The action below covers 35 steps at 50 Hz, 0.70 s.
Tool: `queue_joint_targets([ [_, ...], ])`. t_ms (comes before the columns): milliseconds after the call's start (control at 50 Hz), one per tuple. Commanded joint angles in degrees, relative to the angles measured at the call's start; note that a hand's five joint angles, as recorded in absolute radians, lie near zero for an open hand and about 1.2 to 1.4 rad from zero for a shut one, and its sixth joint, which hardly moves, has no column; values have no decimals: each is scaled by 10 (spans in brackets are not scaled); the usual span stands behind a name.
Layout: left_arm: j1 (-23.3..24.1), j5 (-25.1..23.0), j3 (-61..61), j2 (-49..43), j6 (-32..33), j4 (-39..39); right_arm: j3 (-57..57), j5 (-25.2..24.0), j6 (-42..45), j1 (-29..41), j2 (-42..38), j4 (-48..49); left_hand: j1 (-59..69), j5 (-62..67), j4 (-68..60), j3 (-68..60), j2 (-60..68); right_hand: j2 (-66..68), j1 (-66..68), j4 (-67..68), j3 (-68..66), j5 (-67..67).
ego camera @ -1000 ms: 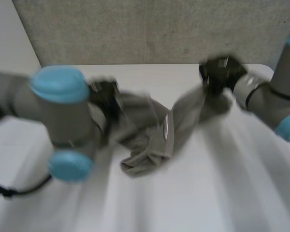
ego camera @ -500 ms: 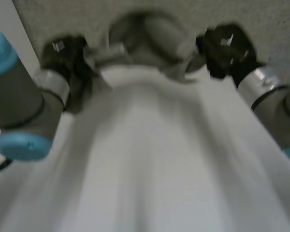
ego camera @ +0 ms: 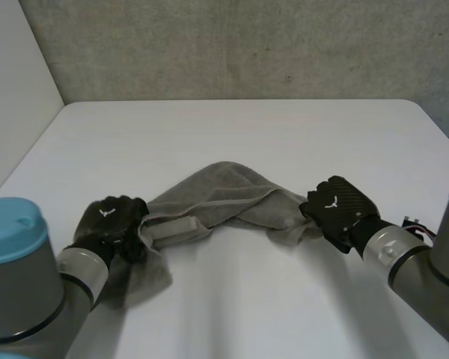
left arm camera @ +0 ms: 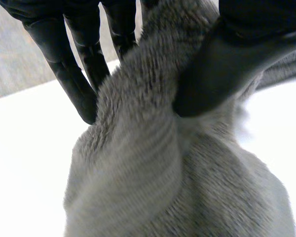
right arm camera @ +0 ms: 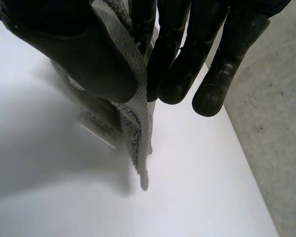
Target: Fold the towel.
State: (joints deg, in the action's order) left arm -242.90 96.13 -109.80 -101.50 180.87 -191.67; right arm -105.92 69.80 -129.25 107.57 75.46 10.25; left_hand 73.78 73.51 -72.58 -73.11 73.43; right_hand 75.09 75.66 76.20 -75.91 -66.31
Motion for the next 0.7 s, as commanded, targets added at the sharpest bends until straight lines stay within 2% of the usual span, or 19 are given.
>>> queue_joint_targets([
  [20,3,-1,-20,72,1,1,10,-17,-56,-10,33,-84,-323,-420,311,316,-319,-406,-412,-417,414,418],
  [40,5,-2,-22,82,4,1,20,-26,-57,-15,36,-112,-403,-500,391,396,-399,-651,-657,-662,659,663],
  [60,6,-2,-22,90,9,1,20,-26,-57,-15,36,-112,-448,-546,436,442,-445,-651,-657,-662,659,663],
  [100,6,-2,-22,96,17,1,59,-35,-71,-28,36,-146,-471,-568,459,464,-467,-651,-657,-662,659,663],
  [160,2,-3,-19,96,35,0,81,-31,-91,-28,36,-149,-481,-578,469,474,-477,-651,-657,-662,659,663],
  [260,-1,-2,-15,89,55,-2,193,-10,-229,-25,-3,-175,-483,-580,471,476,-479,-651,-657,-662,659,663],
  [280,-1,-2,-13,86,58,-4,193,-10,-230,-25,-3,-175,-481,-578,469,474,-477,-651,-657,-662,659,663],
  [320,0,-2,-11,80,58,-5,260,-7,-287,-23,-64,-207,-481,-578,469,474,-477,-651,-657,-662,659,663],
  [340,0,-2,-9,70,58,-5,260,-7,-287,-23,-65,-207,-479,-576,467,473,-476,-651,-657,-662,659,663],
  [360,0,-2,-9,70,58,-5,296,-5,-303,-20,-99,-225,-479,-576,467,473,-476,-651,-657,-662,659,663],
  [440,9,4,8,36,53,-5,368,2,-317,-11,-160,-272,-474,-571,462,468,-471,-627,-632,-638,635,639],
  [540,38,5,21,-4,52,-5,495,47,-329,31,-277,-326,-474,-571,462,467,-471,-616,-622,-628,625,629],
  [620,56,7,32,-32,53,-5,533,66,-333,38,-321,-330,-474,-571,462,467,-471,-606,-612,-617,615,619],
  [700,66,8,46,-68,51,-4,565,70,-334,48,-362,-334,-474,-571,462,467,-471,-536,-542,-547,544,548],
])
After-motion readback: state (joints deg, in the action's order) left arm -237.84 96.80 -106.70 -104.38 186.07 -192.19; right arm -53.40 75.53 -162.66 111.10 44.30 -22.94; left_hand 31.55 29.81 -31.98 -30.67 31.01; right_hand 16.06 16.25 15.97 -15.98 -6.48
